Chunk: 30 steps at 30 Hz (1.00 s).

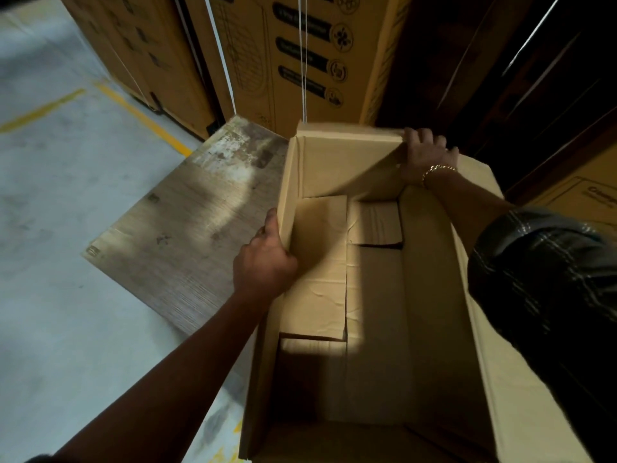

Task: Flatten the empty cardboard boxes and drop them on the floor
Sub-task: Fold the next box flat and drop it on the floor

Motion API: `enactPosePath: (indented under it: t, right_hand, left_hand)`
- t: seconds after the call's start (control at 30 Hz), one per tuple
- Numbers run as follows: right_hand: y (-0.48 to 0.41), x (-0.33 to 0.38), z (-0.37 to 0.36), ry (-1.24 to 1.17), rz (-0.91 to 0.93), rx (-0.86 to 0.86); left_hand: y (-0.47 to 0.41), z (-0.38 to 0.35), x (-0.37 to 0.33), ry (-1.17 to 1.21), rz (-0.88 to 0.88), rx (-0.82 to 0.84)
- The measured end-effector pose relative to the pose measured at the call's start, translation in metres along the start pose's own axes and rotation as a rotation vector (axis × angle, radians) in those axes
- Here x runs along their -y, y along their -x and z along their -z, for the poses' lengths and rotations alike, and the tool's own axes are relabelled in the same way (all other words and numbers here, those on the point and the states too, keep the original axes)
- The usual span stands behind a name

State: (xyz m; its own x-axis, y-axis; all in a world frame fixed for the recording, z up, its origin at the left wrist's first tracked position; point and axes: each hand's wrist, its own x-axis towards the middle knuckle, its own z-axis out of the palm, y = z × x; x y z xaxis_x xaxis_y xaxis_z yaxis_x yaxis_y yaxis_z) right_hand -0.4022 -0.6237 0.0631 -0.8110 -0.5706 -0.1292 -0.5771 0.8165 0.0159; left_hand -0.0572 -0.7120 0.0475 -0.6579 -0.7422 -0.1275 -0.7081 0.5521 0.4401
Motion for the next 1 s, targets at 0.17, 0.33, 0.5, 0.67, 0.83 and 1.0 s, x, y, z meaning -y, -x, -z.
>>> enactPosePath:
  t: [0.17, 0.33, 0.5, 0.67, 0.83, 1.0]
  right_hand:
    - [0.061, -0.011, -0.015, -0.131, -0.157, 0.002]
    - [0.178, -0.032, -0.018, -0.258, -0.150, 0.043]
    - [0.319, -0.065, -0.029, -0.329, -0.117, 0.166]
    - [0.421, -0.076, -0.054, -0.501, -0.160, 0.302]
    - [0.439, -0.074, -0.056, -0.751, -0.296, 0.355]
    - [0.446, -0.076, -0.047, -1.007, -0.257, 0.231]
  left_hand:
    - [0.005, 0.005, -0.006, -0.005, 0.010, -0.003]
    - [0.013, 0.012, -0.015, -0.097, 0.020, -0.052]
    - [0.051, 0.017, -0.017, -0.021, 0.074, 0.072]
    - [0.170, -0.002, 0.035, 0.174, 0.130, 0.161]
    - [0.218, -0.015, 0.054, 0.307, 0.234, 0.127]
    - [0.211, -0.006, 0.042, 0.446, 0.230, 0.183]
